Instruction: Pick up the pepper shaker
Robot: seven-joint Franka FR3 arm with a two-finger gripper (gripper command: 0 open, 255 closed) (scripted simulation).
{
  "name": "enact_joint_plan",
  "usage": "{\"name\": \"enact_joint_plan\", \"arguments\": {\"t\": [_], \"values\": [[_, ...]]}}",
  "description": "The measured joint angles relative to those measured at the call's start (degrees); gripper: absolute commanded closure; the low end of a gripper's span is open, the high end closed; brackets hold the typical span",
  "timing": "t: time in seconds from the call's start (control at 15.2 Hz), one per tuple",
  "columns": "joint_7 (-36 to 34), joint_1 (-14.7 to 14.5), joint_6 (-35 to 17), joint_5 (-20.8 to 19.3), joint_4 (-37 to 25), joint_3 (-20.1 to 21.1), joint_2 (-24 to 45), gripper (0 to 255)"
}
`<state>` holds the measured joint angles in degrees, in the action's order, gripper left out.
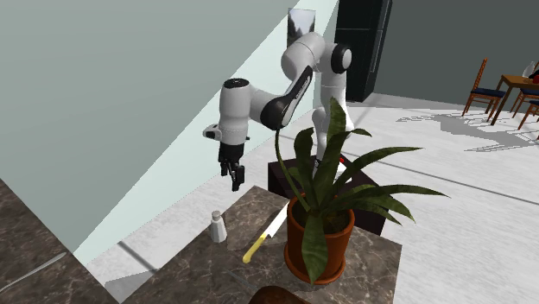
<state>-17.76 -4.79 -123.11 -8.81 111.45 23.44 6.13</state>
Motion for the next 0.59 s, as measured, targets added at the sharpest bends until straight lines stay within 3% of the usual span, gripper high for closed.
{"name": "enact_joint_plan", "arguments": {"t": [0.46,0.59], "values": [[-5.79,-5.52,2.07,-8.89,-17.06,-0.33,16.29,0],[-6.82,-6.72,1.92,-10.12,-19.08,-0.58,18.65,0]]}}
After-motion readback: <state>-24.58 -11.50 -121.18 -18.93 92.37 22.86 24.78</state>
